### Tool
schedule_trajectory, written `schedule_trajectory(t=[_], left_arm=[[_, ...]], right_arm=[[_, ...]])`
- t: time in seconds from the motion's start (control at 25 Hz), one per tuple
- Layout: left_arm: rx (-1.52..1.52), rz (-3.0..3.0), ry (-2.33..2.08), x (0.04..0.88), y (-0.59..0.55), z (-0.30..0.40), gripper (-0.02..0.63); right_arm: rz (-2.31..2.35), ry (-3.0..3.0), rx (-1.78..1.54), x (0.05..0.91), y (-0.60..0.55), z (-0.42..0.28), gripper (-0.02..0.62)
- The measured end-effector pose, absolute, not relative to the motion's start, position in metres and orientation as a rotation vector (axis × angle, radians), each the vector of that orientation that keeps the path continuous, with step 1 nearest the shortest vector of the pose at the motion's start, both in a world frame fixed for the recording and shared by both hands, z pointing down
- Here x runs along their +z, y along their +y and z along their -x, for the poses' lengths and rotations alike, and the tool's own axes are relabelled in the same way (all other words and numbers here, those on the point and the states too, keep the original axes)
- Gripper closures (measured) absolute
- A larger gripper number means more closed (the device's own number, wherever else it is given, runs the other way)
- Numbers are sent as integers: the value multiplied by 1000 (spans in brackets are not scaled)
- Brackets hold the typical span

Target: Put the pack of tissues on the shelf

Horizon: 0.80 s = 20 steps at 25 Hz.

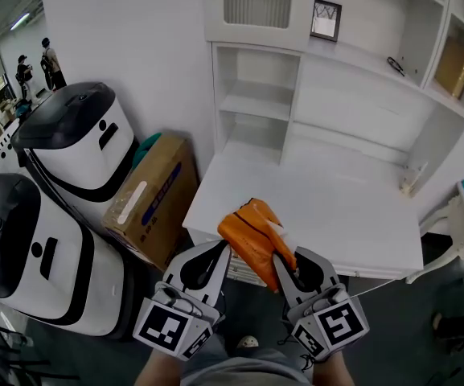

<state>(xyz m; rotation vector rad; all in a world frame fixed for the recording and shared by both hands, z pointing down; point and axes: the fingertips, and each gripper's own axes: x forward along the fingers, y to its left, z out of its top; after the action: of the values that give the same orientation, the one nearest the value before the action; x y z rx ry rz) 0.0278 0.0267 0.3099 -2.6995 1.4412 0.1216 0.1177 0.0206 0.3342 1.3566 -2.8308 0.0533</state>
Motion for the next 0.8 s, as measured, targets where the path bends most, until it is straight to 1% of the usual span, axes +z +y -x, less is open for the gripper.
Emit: schedule_trajectory(t=[0.32, 0.8], left_arm=[[101, 2742, 1387, 315, -7, -28, 580], [83, 2829, 1247, 309, -74, -7, 580]], right_arm=[[-1412, -2794, 84, 341, -11, -117, 517], [-1532, -2714, 101, 336, -67, -91, 517]])
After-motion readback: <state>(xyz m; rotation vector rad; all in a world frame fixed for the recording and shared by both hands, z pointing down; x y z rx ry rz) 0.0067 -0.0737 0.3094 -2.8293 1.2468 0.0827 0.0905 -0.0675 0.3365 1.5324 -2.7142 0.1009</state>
